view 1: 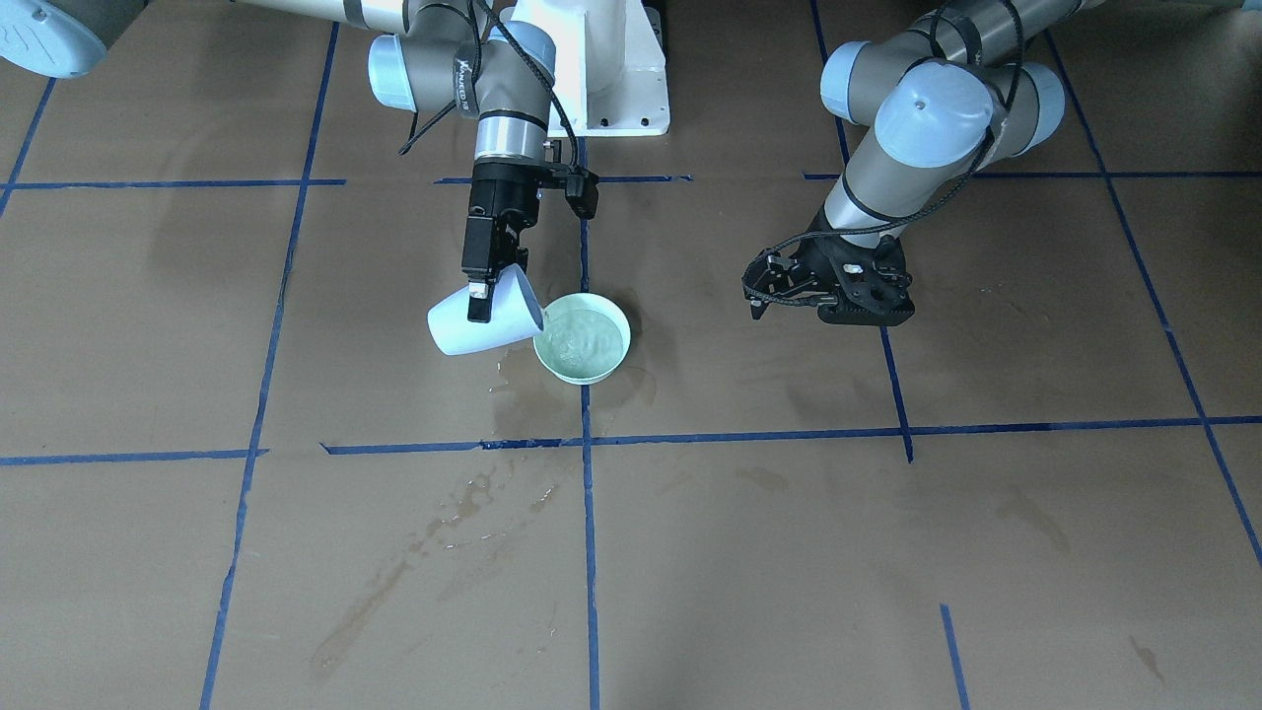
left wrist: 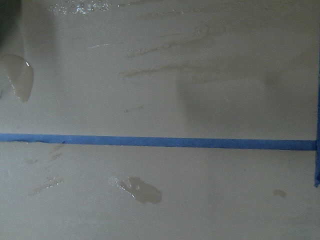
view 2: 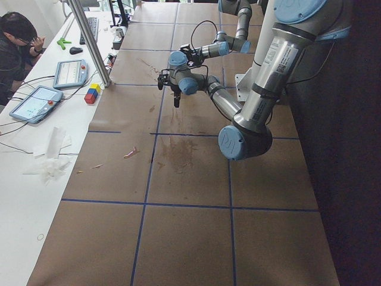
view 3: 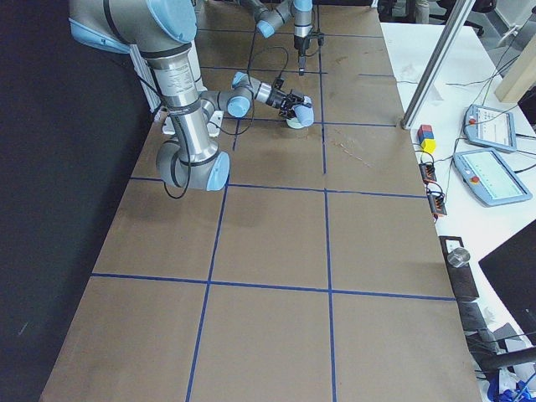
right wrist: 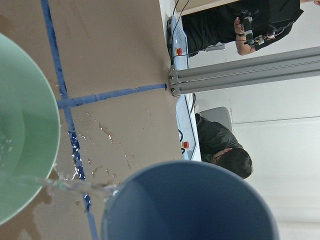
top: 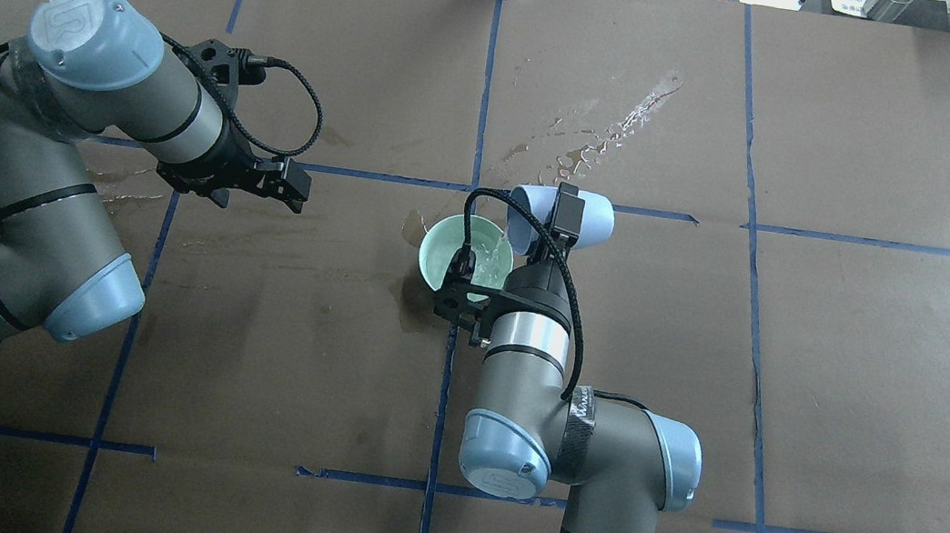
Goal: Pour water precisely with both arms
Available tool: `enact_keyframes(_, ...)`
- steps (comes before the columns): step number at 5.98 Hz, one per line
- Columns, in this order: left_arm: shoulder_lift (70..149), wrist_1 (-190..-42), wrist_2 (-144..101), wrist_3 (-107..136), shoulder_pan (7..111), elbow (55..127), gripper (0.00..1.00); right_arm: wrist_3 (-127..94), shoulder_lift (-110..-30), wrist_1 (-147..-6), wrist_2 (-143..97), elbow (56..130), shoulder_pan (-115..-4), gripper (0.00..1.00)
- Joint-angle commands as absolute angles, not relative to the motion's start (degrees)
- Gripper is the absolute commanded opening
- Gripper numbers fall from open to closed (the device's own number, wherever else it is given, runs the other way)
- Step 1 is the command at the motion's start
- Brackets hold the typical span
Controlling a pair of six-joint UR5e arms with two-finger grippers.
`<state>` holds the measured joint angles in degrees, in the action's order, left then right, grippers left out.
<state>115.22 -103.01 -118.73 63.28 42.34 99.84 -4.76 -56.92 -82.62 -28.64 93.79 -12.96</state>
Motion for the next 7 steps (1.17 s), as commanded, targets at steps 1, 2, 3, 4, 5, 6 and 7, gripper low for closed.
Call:
enact_keyframes(1,115.2,-103.0,-118.7,63.3,42.3,99.8,1.0,-4.7,-56.9,-82.6,-28.6,93.8,-12.8,0.0)
enact_keyframes(2,115.2,-103.0,-118.7,63.3,42.3,99.8,1.0,-4.6,-56.9,-82.6,-28.6,93.8,-12.8,0.0)
enact_keyframes(3,115.2,-103.0,-118.7,63.3,42.3,99.8,1.0,-4.7,-56.9,-82.6,-28.6,93.8,-12.8,0.0)
enact_keyframes(4,115.2,-103.0,-118.7,63.3,42.4,99.8,1.0,-4.7,-56.9,-82.6,-28.5,93.8,-12.8,0.0)
enact_keyframes(5,115.2,-103.0,-118.7,63.3,42.3,99.8,1.0,-4.7,-56.8,-82.5,-28.5,93.9,-12.8,0.0)
enact_keyframes(6,115.2,-103.0,-118.8,63.3,42.3,99.9,1.0,-5.1,-56.4,-82.4,-28.5,93.8,-12.8,0.0)
enact_keyframes(7,115.3,-103.0,-118.7,63.3,42.3,99.9,1.0,-5.7,-56.3,-82.2,-28.7,94.1,-12.9,0.0)
